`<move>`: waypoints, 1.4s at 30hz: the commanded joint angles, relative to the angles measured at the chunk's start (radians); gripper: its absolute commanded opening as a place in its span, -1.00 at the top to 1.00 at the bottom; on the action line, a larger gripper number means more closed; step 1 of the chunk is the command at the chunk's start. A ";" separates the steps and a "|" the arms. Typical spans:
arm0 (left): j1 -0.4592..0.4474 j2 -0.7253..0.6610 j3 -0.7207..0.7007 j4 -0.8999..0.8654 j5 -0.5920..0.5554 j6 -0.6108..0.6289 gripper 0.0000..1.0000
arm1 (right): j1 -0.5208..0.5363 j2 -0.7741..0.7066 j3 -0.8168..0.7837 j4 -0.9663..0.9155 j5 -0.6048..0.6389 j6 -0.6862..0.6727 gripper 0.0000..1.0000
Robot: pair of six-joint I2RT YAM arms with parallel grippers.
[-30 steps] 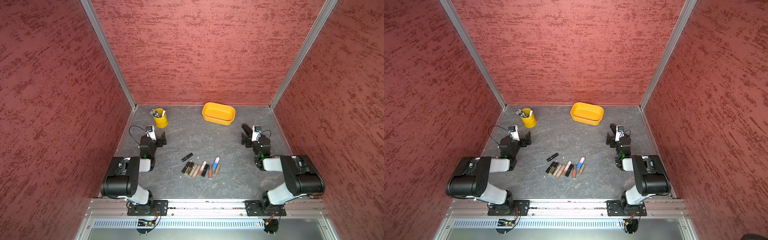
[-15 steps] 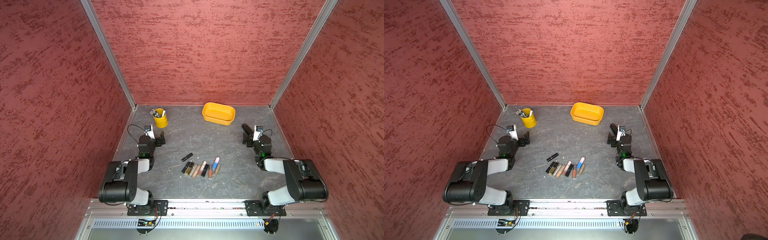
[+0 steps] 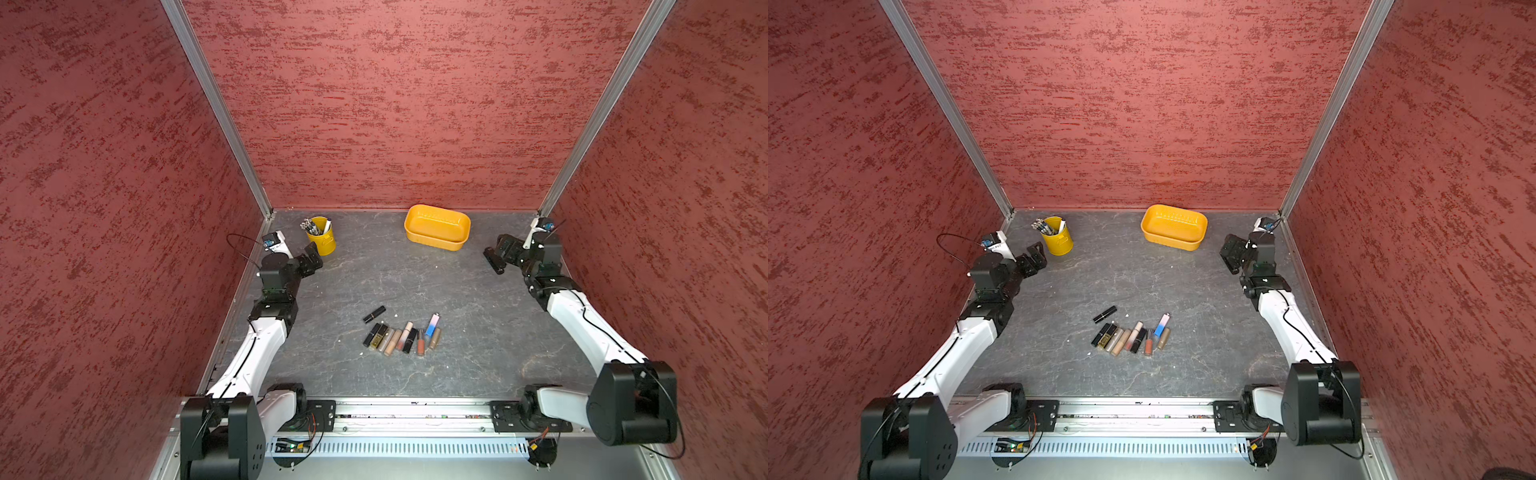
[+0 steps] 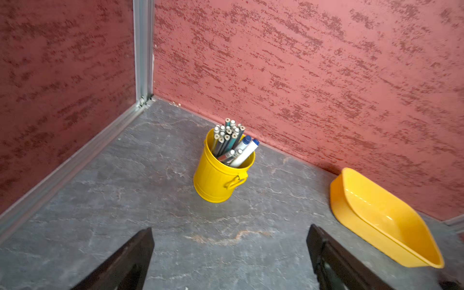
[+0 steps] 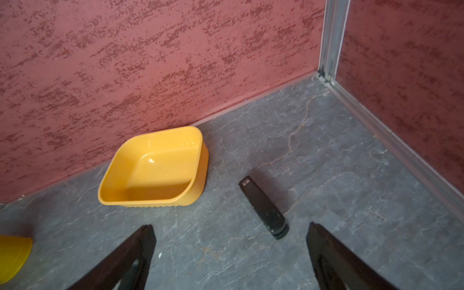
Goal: Put the lipstick into the storage box
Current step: Pick up the storage box at the center of the board.
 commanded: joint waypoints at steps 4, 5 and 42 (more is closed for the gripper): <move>-0.051 -0.050 0.045 -0.219 0.174 -0.162 -0.99 | 0.000 0.147 0.250 -0.401 -0.180 0.148 -0.97; -0.060 -0.055 0.042 -0.218 0.196 -0.188 -0.99 | 0.002 0.184 0.297 -0.446 -0.197 0.157 -0.97; -0.423 0.058 0.068 -0.237 0.460 -0.241 -0.99 | 0.077 1.012 1.124 -0.742 -0.122 0.267 -0.04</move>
